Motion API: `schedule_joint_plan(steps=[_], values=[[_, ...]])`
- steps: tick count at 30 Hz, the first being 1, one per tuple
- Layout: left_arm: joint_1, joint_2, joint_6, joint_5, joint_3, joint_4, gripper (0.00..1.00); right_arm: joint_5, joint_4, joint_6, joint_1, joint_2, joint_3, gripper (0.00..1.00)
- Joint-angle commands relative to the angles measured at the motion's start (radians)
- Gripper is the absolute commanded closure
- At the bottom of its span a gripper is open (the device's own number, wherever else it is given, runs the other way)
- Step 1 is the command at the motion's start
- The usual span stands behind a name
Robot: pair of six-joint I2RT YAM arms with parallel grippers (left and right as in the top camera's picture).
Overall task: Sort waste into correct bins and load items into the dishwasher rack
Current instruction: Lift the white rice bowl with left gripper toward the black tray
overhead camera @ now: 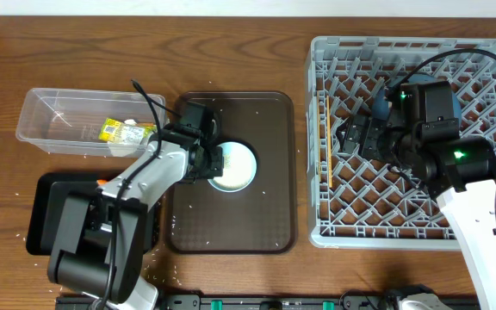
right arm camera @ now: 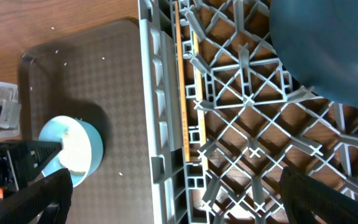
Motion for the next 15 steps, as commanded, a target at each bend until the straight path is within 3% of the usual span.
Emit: schedule_joint_plan(steps=[1, 4, 5, 7, 10, 15], values=[[0.0, 0.029, 0.005, 0.001, 0.005, 0.002, 0.93, 0.007, -0.002, 0.011, -0.002, -0.011, 0.002, 0.01], [0.0, 0.029, 0.006, 0.0, 0.005, 0.008, 0.92, 0.007, -0.001, 0.011, -0.002, -0.011, 0.002, 0.01], [0.0, 0.029, 0.006, 0.0, 0.005, 0.01, 0.86, 0.007, -0.001, 0.011, -0.002, -0.011, 0.002, 0.01], [0.0, 0.029, 0.006, 0.0, 0.005, 0.012, 0.85, 0.007, -0.001, 0.011, -0.002, -0.011, 0.002, 0.01], [0.0, 0.029, 0.006, 0.001, 0.005, 0.013, 0.94, 0.007, -0.001, 0.011, -0.002, -0.011, 0.002, 0.01], [0.0, 0.016, 0.006, 0.0, 0.006, -0.004, 0.94, 0.007, -0.002, 0.011, -0.002, -0.011, 0.002, 0.01]])
